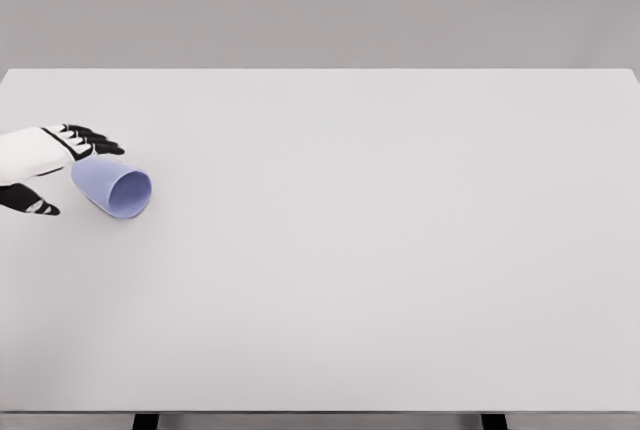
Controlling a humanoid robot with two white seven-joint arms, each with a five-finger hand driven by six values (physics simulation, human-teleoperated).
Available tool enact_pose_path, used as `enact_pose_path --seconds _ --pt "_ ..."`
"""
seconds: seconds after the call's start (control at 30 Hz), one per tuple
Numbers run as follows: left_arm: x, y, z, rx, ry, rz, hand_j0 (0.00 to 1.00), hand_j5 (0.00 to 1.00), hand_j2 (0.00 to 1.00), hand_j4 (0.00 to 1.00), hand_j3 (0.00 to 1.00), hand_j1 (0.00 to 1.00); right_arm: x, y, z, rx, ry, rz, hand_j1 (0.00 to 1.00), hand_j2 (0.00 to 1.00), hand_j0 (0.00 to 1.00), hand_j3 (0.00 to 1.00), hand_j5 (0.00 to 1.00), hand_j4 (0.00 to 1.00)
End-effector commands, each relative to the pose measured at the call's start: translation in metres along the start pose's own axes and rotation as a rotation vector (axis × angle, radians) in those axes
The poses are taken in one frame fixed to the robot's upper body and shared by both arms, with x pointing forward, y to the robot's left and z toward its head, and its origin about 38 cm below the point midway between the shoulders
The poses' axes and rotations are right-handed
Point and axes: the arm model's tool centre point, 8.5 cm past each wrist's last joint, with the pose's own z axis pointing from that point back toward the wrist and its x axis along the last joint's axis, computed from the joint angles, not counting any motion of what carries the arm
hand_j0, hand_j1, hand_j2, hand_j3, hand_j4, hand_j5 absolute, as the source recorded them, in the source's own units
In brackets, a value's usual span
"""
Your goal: Flip the cup with left arm and place it on the table
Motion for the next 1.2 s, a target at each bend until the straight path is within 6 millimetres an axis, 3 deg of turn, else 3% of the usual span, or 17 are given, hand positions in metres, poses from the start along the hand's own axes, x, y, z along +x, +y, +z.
enact_pose_path --seconds 0.0,0.6,0.9,1.17 --pt "-0.001 -0.002 -0.001 -0.018 0.009 -0.025 1.00 1.00 1.00 1.00 1.00 1.00 0.000 0.000 0.000 0.000 0.000 0.000 1.00 1.00 1.00 1.00 1.00 1.00" --pt "0.009 -0.020 -0.042 -0.008 -0.027 -0.010 1.00 1.00 1.00 1.00 1.00 1.00 0.000 0.000 0.000 0.000 0.000 0.000 1.00 1.00 1.00 1.00 1.00 1.00" --pt "0.010 -0.024 -0.053 -0.020 -0.032 -0.013 1.00 1.00 1.00 1.00 1.00 1.00 0.000 0.000 0.000 0.002 0.000 0.000 1.00 1.00 1.00 1.00 1.00 1.00" --pt "0.005 -0.028 -0.051 -0.029 -0.016 -0.003 1.00 1.00 1.00 1.00 1.00 1.00 0.000 0.000 0.000 0.000 0.000 0.000 1.00 1.00 1.00 1.00 1.00 1.00"
